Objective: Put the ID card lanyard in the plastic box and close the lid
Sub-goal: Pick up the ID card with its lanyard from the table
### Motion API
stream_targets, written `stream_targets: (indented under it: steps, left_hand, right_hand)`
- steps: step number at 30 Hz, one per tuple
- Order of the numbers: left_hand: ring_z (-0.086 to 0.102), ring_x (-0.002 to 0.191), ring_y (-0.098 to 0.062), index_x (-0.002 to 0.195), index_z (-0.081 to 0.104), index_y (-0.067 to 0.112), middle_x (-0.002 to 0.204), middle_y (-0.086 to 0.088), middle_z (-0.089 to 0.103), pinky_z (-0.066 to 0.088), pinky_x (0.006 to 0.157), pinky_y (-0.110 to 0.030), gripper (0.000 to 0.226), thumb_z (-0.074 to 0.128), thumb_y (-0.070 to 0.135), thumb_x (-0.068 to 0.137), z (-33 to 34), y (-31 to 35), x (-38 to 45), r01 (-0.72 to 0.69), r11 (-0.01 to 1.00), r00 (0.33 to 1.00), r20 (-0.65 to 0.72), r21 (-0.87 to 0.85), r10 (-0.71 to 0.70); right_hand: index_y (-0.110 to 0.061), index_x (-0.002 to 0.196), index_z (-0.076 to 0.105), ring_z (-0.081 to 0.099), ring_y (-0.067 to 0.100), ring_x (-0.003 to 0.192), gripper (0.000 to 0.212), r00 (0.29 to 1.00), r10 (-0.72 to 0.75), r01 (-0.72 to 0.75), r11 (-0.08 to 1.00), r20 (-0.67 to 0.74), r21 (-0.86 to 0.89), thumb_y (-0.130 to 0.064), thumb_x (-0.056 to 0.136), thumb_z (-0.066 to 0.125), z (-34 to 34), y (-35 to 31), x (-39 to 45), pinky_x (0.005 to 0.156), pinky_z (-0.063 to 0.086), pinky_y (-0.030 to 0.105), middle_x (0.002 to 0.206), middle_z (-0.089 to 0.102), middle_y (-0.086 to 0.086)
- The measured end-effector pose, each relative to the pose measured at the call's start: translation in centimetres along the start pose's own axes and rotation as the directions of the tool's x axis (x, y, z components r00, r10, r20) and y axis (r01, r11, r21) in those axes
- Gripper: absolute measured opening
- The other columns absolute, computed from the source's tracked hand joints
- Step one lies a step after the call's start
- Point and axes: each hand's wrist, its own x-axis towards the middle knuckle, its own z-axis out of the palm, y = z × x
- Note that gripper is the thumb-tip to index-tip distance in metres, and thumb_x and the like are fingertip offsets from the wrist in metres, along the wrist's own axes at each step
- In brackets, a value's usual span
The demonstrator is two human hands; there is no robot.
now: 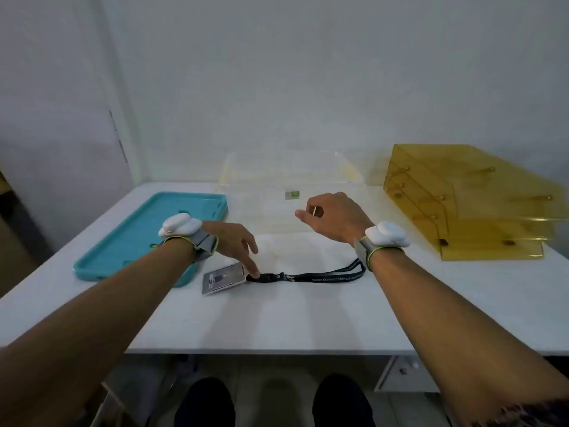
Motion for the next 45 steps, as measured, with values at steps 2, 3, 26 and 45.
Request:
stream_targets:
  steps: [2, 3, 26, 45]
  left_hand:
    - [0.058, 0.113, -0.013, 0.128, 0.061, 0.03, 0.119, 0.012, 0.062, 0.047, 0.102, -0.029, 0.077, 0.081, 0.064, 0.062, 0.0, -0.2, -0.2, 0.032, 0.999, 0.999, 0.041, 0.038, -0.034]
    - [0.058, 0.113, -0.014, 0.127, 0.063, 0.03, 0.118, 0.011, 0.061, 0.048, 0.101, -0.03, 0.077, 0.082, 0.064, 0.061, 0.3, -0.5, -0.1, 0.044, 0.998, 0.997, 0.061, 0.038, -0.046]
    - [0.066, 0.088, -0.015, 0.09, 0.071, 0.016, 0.09, -0.003, 0.073, 0.054, 0.08, -0.03, 0.013, 0.079, 0.011, 0.08, -4.4, -1.1, 0.1, -0.194, 0.724, 0.978, -0.075, -0.661, 0.193]
    - [0.06, 0.089, -0.014, 0.083, 0.067, 0.018, 0.096, -0.003, 0.068, 0.046, 0.075, -0.023, 0.011, 0.078, 0.018, 0.083, -8.1, 0.4, 1.7, -0.468, 0.01, 0.883, -0.468, -0.884, -0.026]
  right_hand:
    - [-0.025, 0.074, 0.067, 0.058, 0.016, 0.081, 0.043, 0.997, 0.022, -0.022, 1.0, 0.067, 0.003, -0.064, 0.087, 0.052, 0.3, -0.3, -0.1, 0.073, 0.052, 0.033, 0.078, 0.064, -0.01]
    - [-0.025, 0.073, 0.067, 0.058, 0.016, 0.081, 0.044, 0.996, 0.022, -0.023, 1.0, 0.088, 0.005, -0.064, 0.087, 0.053, 0.6, -0.4, -0.1, 0.074, 0.053, 0.034, 0.077, 0.063, -0.01]
    - [-0.021, 0.113, 0.075, 0.076, 0.021, 0.098, 0.026, 0.802, 0.014, -0.41, 0.741, 0.598, 0.533, -0.015, 0.091, 0.061, 0.5, -2.1, 1.7, 0.071, 0.056, 0.03, 0.119, 0.072, 0.006]
    - [-0.011, 0.127, 0.064, 0.068, 0.03, 0.117, 0.044, 0.877, 0.048, -0.479, 0.135, 0.478, 0.867, -0.04, 0.102, 0.041, -1.1, -2.7, 2.6, 0.11, 0.041, 0.048, 0.122, 0.072, 0.011]
